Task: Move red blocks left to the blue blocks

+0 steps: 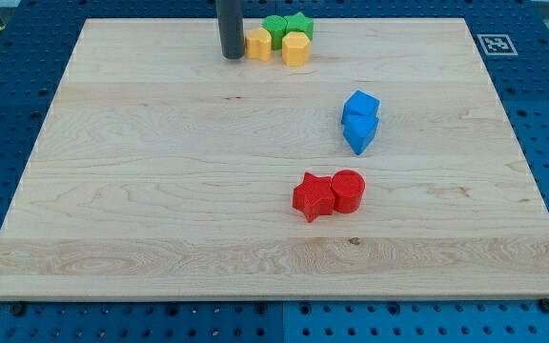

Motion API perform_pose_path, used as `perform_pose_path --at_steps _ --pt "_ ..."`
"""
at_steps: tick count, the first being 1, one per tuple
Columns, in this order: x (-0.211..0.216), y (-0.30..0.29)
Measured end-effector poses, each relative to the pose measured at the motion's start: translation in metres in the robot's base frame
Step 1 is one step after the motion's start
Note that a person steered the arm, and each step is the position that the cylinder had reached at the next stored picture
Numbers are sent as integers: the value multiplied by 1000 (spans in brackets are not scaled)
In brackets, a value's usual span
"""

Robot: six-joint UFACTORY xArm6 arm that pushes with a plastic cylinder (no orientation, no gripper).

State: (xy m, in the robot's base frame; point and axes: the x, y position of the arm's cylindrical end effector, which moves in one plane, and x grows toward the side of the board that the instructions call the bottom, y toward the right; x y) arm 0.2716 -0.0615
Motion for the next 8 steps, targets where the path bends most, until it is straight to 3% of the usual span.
perform_pose_path --at_steps 3,4,5,8 --pt "1 23" --pt "28 18" --pt "89 6" --pt "136 32"
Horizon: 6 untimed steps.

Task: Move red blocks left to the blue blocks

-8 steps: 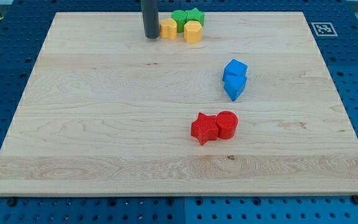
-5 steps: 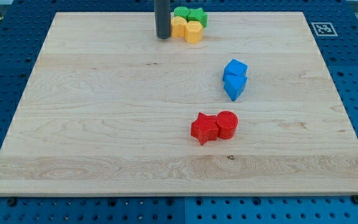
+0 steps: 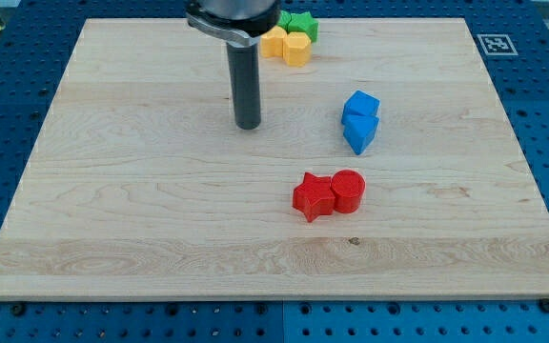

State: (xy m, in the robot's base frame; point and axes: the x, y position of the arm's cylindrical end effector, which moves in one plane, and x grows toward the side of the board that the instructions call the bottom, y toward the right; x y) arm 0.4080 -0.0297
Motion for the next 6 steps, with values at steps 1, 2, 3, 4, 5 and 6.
perform_pose_path --at_steps 1,2,3,4,5,6 --pt "0 51" --pt "0 66" --pt "7 66" --pt "46 63" --pt "82 0" --pt "107 -22"
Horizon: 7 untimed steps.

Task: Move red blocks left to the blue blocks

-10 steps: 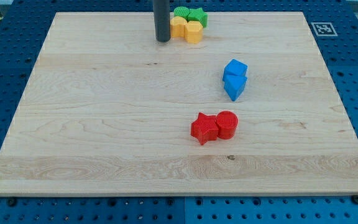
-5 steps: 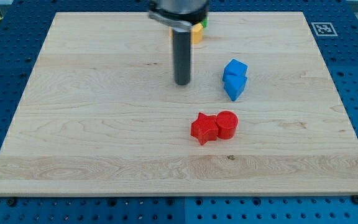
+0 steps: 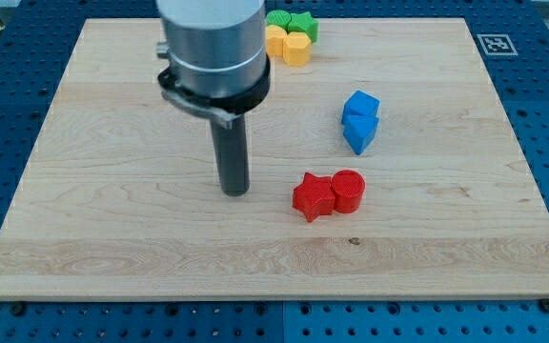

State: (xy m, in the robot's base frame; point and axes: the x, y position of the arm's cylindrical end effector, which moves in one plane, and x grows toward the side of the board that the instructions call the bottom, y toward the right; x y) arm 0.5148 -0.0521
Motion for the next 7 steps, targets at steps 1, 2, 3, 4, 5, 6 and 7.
perform_pose_path --at_steps 1,2,3,4,5,6,7 --pt "29 29" --pt "39 66" --pt "21 79" --pt "-22 79" --pt "-33 79" --pt "-2 79" --pt "38 89"
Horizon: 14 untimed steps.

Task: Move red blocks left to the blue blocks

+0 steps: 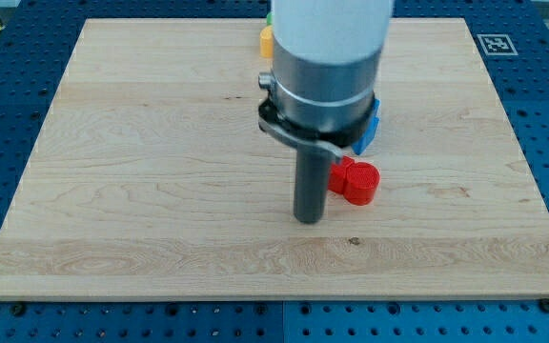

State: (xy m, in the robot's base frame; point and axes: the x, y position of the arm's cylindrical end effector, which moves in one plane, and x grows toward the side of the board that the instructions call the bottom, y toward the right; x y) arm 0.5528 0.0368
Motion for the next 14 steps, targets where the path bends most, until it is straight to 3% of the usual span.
perform_pose_path --at_steps 1,2,5,6,7,8,9,12,14 --pt "8 45" --pt "-27 99" --pt "-67 37" --pt "-67 50" --pt "-45 86" --pt "5 97" --pt "25 68" --pt "-73 -5" --pt "-90 -37"
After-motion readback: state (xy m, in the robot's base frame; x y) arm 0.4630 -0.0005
